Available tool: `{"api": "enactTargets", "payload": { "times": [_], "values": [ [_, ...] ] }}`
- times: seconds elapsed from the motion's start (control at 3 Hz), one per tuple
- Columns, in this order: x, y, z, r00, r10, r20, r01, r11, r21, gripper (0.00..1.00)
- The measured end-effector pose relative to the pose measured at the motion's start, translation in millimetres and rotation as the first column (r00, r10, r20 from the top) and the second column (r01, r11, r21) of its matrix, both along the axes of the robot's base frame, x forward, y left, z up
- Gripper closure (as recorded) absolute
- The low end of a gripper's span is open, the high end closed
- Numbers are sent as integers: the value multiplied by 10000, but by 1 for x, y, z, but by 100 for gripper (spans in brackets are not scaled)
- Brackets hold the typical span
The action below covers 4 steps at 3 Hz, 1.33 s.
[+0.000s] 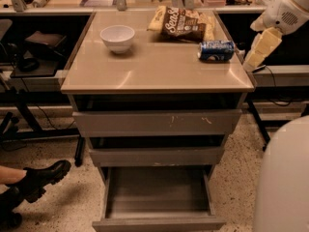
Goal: Place pepsi can into bottom drawer
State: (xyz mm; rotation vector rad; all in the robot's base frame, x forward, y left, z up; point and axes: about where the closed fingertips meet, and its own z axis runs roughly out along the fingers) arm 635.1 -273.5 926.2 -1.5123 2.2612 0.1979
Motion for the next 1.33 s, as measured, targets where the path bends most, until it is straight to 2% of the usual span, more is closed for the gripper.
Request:
{"api": "enactTargets", "payload": {
  "times": [0.33,0.67,1.0,1.33],
  "values": [
    [16,4,24,9969,32,783,-42,9999,134,0],
    [17,4,24,9969,31,789,-41,9999,133,0],
    [40,8,28,9897,-157,1421,122,9996,254,0],
    [81,6,41,9670,-863,2395,825,9963,256,0]
  ]
}}
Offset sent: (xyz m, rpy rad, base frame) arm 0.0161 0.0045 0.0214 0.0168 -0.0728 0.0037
